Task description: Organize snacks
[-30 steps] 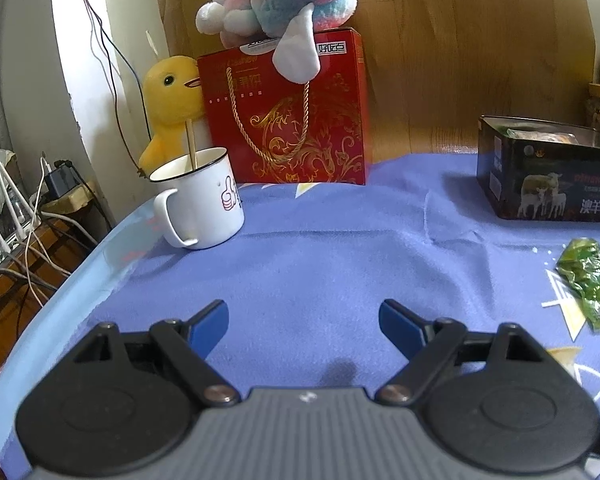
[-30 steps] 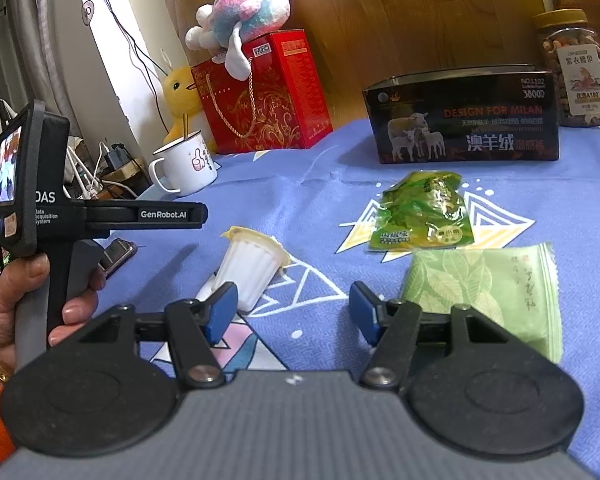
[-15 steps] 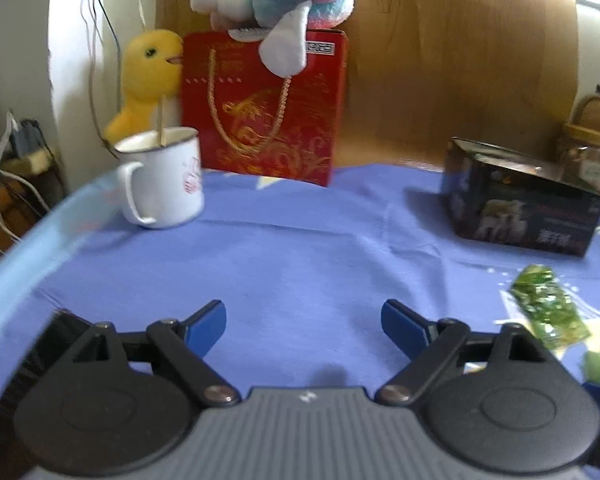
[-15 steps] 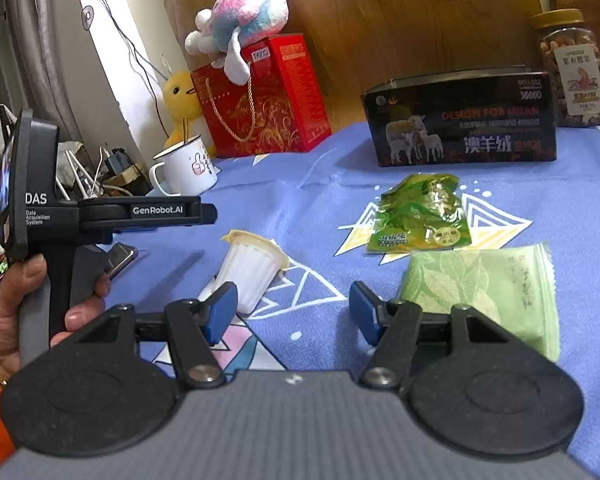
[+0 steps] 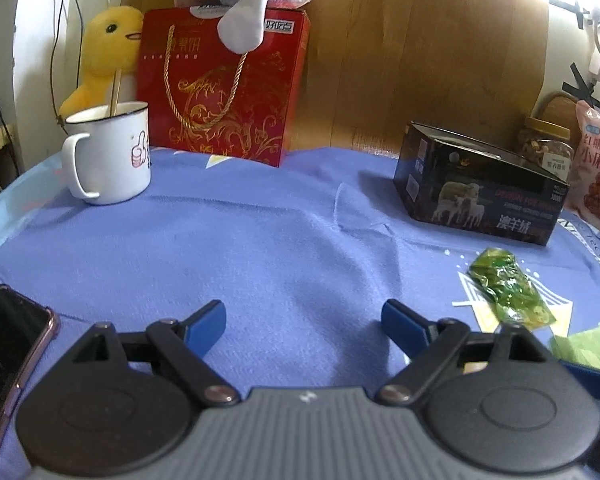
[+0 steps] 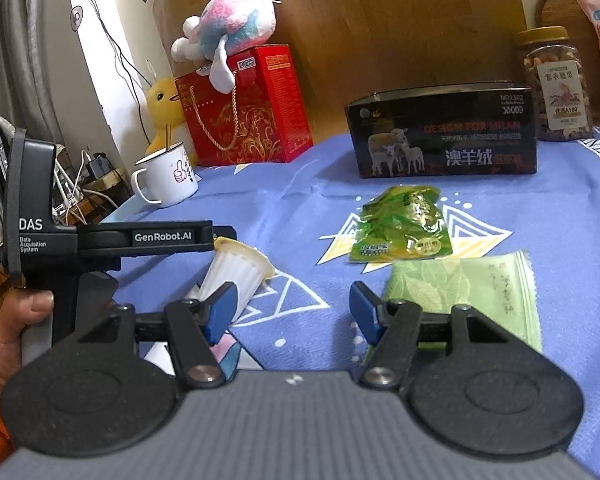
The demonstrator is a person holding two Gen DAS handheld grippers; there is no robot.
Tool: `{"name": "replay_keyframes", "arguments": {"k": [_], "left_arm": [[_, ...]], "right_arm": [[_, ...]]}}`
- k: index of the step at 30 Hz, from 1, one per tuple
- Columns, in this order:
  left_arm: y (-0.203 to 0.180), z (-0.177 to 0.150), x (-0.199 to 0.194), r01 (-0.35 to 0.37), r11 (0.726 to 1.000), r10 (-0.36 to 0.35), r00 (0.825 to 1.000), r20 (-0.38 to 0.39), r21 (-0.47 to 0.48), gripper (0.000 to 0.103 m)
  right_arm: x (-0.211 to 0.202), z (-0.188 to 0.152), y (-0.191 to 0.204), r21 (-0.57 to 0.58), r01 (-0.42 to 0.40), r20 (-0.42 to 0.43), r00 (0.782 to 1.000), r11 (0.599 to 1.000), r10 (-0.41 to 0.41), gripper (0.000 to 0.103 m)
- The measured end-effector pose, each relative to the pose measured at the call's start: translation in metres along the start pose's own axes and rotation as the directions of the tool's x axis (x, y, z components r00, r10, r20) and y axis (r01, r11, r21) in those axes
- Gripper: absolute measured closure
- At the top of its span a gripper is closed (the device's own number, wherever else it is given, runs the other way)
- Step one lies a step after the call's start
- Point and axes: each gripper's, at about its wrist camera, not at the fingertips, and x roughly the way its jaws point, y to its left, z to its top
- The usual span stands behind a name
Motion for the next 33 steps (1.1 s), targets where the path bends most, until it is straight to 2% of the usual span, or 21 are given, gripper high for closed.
{"name": "replay_keyframes", "arguments": {"k": [9, 17, 33], "left_arm": [[-0.0029, -0.0010, 0.0008, -0.021, 1.000, 0.021, 1.000, -0.006, 0.012, 0.015], [-0.0034, -0.0023, -0.0023, -0.034, 0.999, 0.033, 0.999, 0.010, 0.012, 0.015], [-0.0016, -0.0024, -0.0055, -0.032, 0.999, 0.032, 0.999, 0.033, 0.002, 0.015]], "right_arm": [[0.0001, -0.0005, -0.0013, 0.015, -0.013, 0.005, 1.000, 1.000, 0.013, 0.037], [-0.0027, -0.0041, 0.0008, 0.014, -0.013, 0.024, 1.000, 1.000, 0.012, 0.030], [-0.0024, -0.0038, 0.0021, -0.009, -0.019, 0.010, 1.000, 1.000, 0.020, 0.030]]}}
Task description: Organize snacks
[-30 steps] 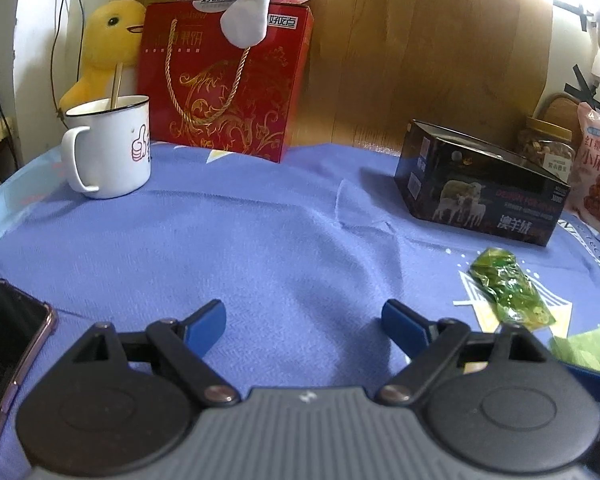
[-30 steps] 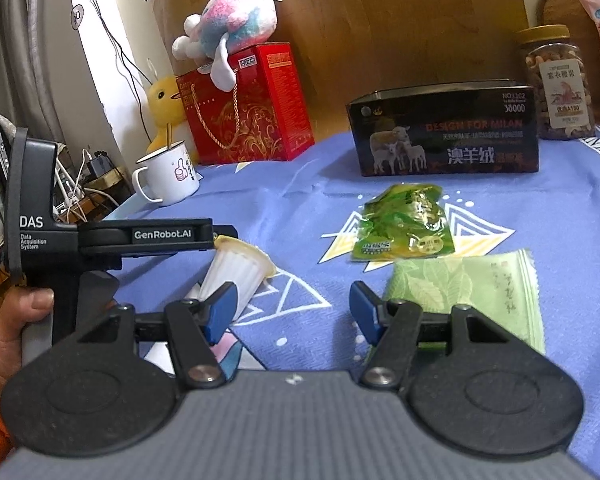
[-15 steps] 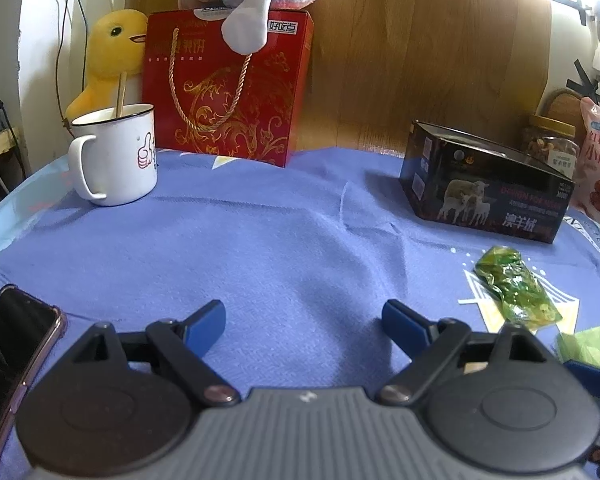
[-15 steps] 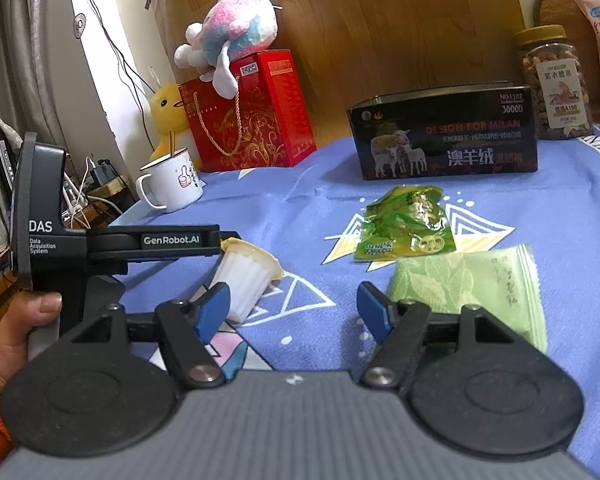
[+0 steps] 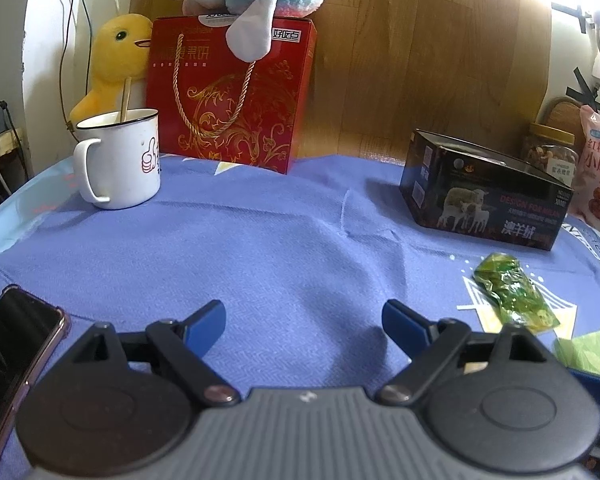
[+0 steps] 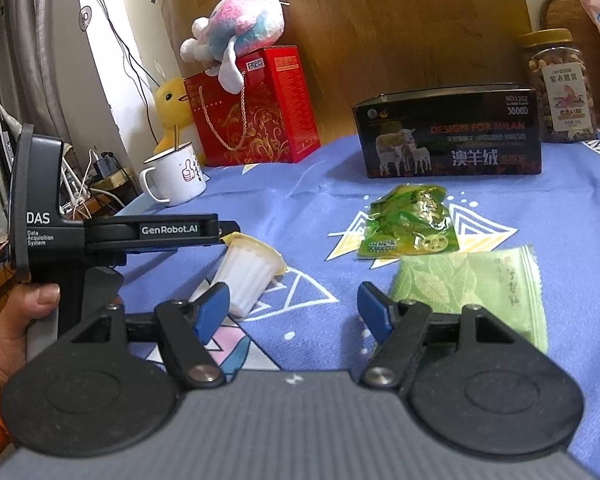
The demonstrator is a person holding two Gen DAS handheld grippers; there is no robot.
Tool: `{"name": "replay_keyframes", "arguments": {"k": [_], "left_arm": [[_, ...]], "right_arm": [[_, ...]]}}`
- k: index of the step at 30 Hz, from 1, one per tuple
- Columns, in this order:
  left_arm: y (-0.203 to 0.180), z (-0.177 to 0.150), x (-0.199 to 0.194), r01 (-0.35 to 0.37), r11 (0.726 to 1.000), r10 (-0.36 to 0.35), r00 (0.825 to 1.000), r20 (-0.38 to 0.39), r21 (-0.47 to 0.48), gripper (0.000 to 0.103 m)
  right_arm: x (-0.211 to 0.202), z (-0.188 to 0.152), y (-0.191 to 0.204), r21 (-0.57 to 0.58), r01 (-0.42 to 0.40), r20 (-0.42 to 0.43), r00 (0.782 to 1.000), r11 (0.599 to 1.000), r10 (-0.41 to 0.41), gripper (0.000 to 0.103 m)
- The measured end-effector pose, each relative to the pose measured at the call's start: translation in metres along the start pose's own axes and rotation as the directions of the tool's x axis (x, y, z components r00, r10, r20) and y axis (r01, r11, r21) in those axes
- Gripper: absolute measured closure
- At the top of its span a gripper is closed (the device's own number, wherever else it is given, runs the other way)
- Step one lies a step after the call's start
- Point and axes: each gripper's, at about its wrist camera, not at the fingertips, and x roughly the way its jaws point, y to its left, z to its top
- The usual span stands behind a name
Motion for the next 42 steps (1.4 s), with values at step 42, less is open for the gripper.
{"name": "replay_keyframes", "arguments": {"k": [42], "left_arm": [[0.014, 0.019, -0.038, 0.180, 0.983, -0.182, 0.982, -0.043, -0.039, 0.020]], "right_arm": [[-0.024, -0.007, 0.013, -0.042, 0.021, 0.047, 0.999, 0.999, -0.019, 0.030]]}}
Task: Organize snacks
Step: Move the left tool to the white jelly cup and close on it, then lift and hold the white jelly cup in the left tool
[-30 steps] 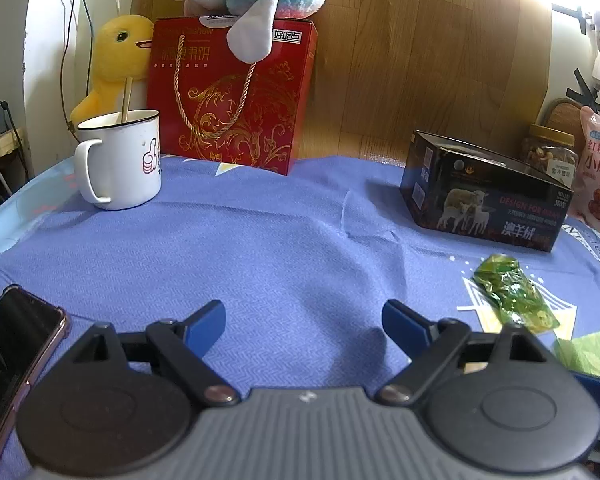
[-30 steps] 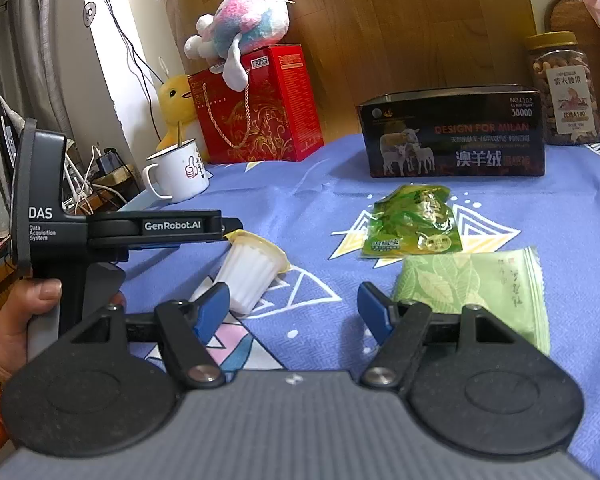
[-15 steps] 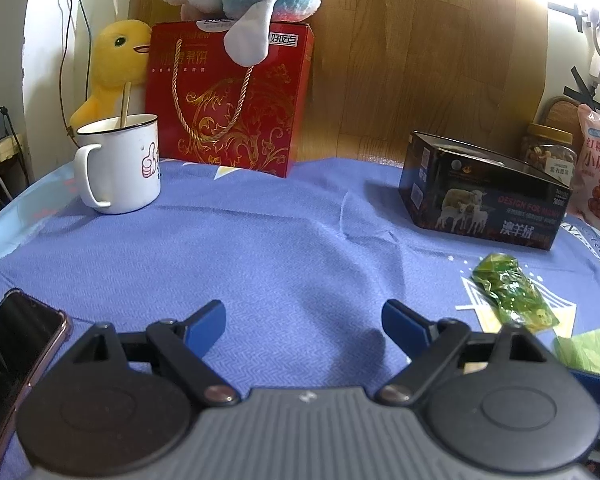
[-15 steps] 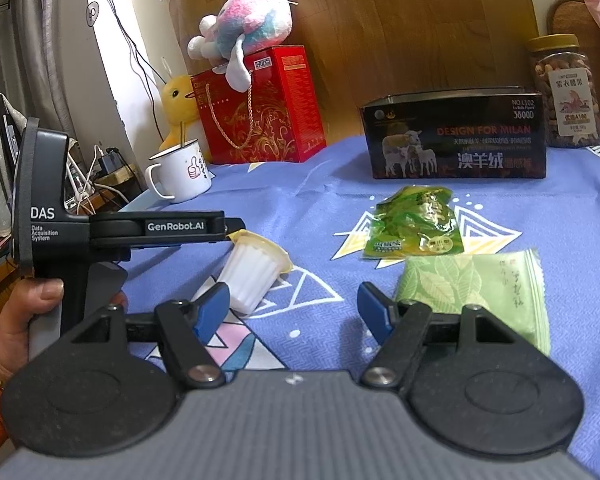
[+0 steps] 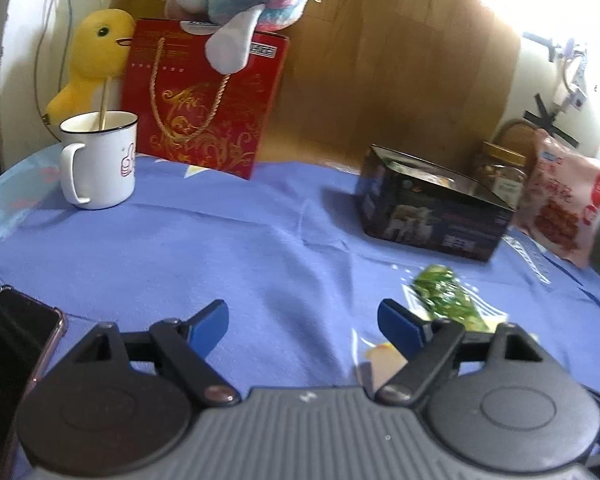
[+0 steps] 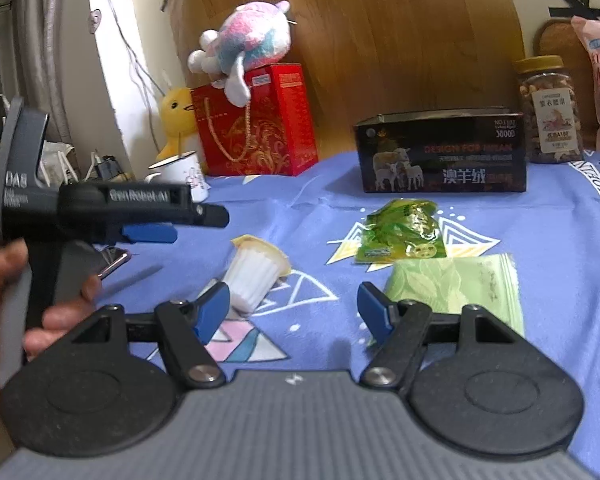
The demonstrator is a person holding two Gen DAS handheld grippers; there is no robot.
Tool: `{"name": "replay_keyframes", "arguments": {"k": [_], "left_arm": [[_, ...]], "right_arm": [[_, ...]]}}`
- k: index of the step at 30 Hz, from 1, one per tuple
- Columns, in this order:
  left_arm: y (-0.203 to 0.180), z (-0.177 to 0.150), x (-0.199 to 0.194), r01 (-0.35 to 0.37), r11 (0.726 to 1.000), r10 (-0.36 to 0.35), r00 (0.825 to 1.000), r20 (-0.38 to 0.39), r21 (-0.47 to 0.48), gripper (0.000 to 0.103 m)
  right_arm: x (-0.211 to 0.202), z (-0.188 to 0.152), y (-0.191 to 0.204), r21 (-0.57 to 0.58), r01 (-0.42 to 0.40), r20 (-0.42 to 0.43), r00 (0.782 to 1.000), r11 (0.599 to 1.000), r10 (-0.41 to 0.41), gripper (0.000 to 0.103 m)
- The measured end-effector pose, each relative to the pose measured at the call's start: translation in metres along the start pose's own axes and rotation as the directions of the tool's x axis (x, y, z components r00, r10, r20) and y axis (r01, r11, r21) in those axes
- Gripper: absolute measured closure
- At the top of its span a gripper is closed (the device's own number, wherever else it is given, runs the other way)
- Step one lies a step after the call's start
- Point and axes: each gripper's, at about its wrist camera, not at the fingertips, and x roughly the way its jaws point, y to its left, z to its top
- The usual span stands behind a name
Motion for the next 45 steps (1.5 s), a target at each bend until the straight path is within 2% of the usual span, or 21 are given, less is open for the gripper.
{"name": "replay_keyframes", "arguments": {"k": [5, 9, 13, 15, 16, 17, 18, 19, 25, 29, 37, 45], "left_arm": [[-0.010, 0.002, -0.006, 0.080, 0.996, -0.078, 0.995, -0.060, 0.027, 0.031], [-0.015, 0.000, 0.000, 0.149, 0.989, -0.145, 0.981, -0.133, 0.020, 0.040], [-0.021, -0.003, 0.007, 0.182, 0.983, -0.176, 0.967, -0.185, 0.015, 0.043], [-0.025, -0.007, 0.017, 0.194, 0.981, -0.185, 0.959, -0.215, 0.019, 0.052], [-0.027, -0.010, 0.024, 0.196, 0.980, -0.186, 0.952, -0.242, 0.018, 0.062], [-0.029, -0.013, 0.028, 0.193, 0.981, -0.183, 0.951, -0.251, 0.013, 0.062], [-0.031, -0.014, 0.029, 0.201, 0.979, -0.193, 0.950, -0.245, 0.009, 0.064], [-0.034, -0.014, 0.029, 0.206, 0.979, -0.196, 0.949, -0.245, 0.013, 0.067], [-0.072, -0.009, 0.027, 0.301, 0.953, -0.286, 0.932, -0.224, 0.035, 0.067], [-0.107, -0.005, 0.032, 0.361, 0.931, -0.340, 0.912, -0.230, 0.057, 0.067], [-0.180, -0.003, 0.044, 0.459, 0.882, -0.418, 0.868, -0.270, 0.109, 0.067], [-0.245, -0.019, 0.063, 0.510, 0.845, -0.439, 0.833, -0.338, 0.162, 0.067]], "right_arm": [[0.008, 0.004, 0.007, -0.017, -0.028, -0.022, 0.999, 0.999, 0.028, 0.031], [0.022, 0.008, 0.014, -0.028, -0.065, -0.059, 0.996, 0.997, 0.064, 0.032], [0.046, 0.014, 0.018, -0.043, -0.082, -0.108, 0.991, 0.996, 0.077, 0.042], [0.058, 0.017, 0.020, -0.042, -0.085, -0.132, 0.988, 0.996, 0.078, 0.051], [0.065, 0.017, 0.020, -0.031, -0.083, -0.153, 0.985, 0.996, 0.077, 0.060], [0.071, 0.017, 0.019, -0.022, -0.078, -0.171, 0.983, 0.997, 0.073, 0.066], [0.073, 0.016, 0.018, -0.013, -0.090, -0.177, 0.980, 0.996, 0.086, 0.066], [0.072, 0.015, 0.018, -0.011, -0.082, -0.175, 0.981, 0.997, 0.078, 0.067], [0.036, 0.017, 0.005, -0.033, 0.010, -0.108, 0.994, 0.999, -0.014, 0.067], [0.010, 0.019, -0.010, -0.038, 0.103, -0.050, 0.993, 0.994, -0.105, 0.067], [-0.038, 0.021, -0.051, -0.005, 0.252, 0.031, 0.967, 0.968, -0.252, 0.067], [-0.066, 0.014, -0.092, 0.067, 0.353, 0.051, 0.933, 0.933, -0.357, 0.067]]}}
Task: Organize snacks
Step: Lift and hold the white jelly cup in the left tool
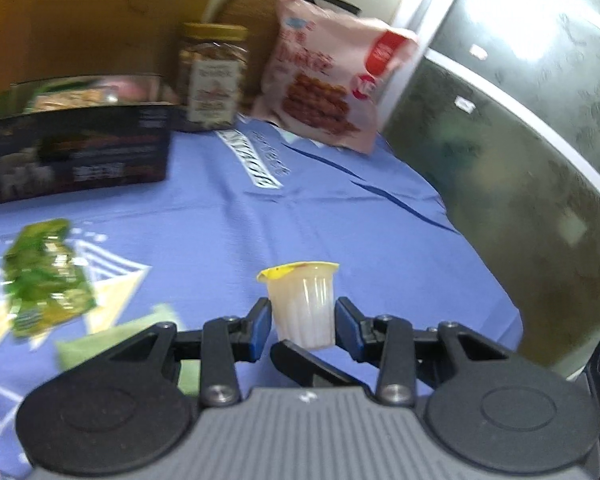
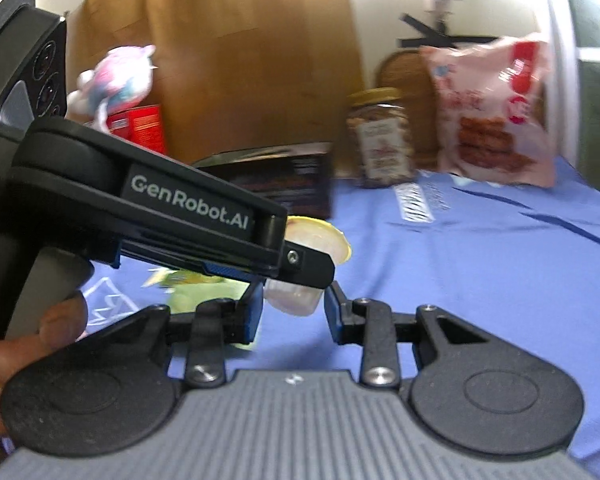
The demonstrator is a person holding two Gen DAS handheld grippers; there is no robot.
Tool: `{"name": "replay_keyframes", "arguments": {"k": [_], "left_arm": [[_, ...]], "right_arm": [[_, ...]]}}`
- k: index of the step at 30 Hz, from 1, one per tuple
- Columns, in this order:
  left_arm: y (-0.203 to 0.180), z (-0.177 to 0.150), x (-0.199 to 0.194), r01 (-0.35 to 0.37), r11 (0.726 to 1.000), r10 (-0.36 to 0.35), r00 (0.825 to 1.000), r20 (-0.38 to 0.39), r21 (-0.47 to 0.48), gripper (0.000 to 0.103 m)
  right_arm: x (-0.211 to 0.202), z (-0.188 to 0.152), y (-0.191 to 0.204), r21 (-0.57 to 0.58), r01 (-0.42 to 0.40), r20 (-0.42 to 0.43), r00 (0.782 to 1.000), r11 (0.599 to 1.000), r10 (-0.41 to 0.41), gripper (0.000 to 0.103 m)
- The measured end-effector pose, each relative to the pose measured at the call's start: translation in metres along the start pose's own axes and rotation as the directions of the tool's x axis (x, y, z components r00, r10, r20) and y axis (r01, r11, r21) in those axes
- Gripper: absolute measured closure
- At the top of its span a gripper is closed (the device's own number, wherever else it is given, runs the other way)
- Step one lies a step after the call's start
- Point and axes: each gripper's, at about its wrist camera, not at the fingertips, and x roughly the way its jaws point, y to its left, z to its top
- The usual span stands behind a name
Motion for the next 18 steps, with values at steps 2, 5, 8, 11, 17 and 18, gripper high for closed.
{"name": "replay_keyframes", "arguments": {"k": [2, 5, 8, 11, 17, 18], "left_arm": [[-0.008, 0.000, 0.011, 0.005, 1.000, -0.005, 1.000, -0.018, 0.009, 0.067], [-0.017, 0.000, 0.024, 0.006, 1.000, -0.006, 0.999, -0.038, 0.016, 0.067], [-0.023, 0.000, 0.033, -0.001, 1.000, 0.002, 0.998, -0.055, 0.021, 0.067], [-0.025, 0.000, 0.038, -0.011, 1.000, 0.013, 0.998, -0.068, 0.024, 0.067], [-0.027, -0.002, 0.045, -0.031, 0.999, 0.033, 0.996, -0.085, 0.025, 0.067], [-0.027, -0.002, 0.046, -0.033, 0.999, 0.036, 0.995, -0.088, 0.024, 0.067]], "right_arm": [[0.000, -0.002, -0.011, 0.026, 0.018, -0.006, 1.000, 1.000, -0.017, 0.067], [-0.001, -0.006, -0.021, 0.053, 0.035, -0.015, 0.999, 0.998, -0.034, 0.067], [-0.002, -0.010, -0.029, 0.075, 0.043, -0.023, 0.999, 0.996, -0.041, 0.067], [-0.002, -0.012, -0.034, 0.096, 0.041, -0.031, 0.999, 0.995, -0.038, 0.067], [0.000, -0.015, -0.038, 0.121, 0.032, -0.043, 0.999, 0.992, -0.027, 0.067], [0.001, -0.015, -0.039, 0.124, 0.031, -0.046, 0.999, 0.992, -0.025, 0.067]]}}
